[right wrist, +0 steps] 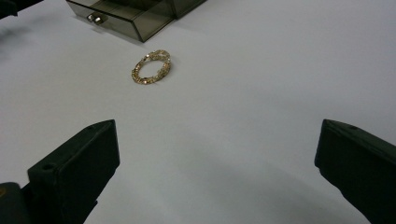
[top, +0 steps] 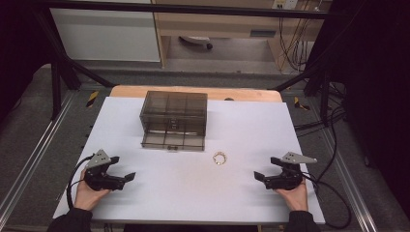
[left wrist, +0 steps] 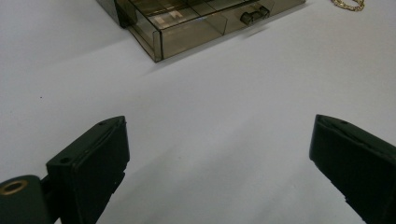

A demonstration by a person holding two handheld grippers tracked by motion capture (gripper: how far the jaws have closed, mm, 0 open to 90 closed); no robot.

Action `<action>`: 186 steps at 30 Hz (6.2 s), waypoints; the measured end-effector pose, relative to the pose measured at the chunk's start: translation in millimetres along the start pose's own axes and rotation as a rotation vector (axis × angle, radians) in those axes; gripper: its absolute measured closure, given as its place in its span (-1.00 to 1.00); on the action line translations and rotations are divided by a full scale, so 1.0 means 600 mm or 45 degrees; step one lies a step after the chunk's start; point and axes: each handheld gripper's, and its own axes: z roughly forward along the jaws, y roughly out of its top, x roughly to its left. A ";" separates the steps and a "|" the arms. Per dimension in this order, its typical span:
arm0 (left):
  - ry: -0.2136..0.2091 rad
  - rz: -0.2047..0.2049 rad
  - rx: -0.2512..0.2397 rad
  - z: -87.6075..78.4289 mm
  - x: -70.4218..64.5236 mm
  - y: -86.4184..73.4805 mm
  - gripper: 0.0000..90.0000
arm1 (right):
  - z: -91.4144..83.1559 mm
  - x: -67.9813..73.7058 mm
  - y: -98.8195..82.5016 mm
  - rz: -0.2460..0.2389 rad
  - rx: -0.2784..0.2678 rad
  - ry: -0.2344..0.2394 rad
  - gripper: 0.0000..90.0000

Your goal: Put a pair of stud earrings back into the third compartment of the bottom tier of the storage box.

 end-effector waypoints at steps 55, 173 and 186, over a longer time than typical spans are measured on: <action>-0.003 -0.017 0.012 0.001 0.005 -0.003 -0.89 | 0.105 0.062 0.087 -0.030 0.077 0.000 -0.82; -0.005 -0.013 0.043 0.005 0.004 -0.004 -0.87 | 0.298 0.155 0.215 -0.067 0.118 -0.025 0.91; -0.004 -0.011 0.046 0.005 0.003 -0.005 -0.87 | 0.328 0.143 0.201 -0.061 0.136 -0.055 0.90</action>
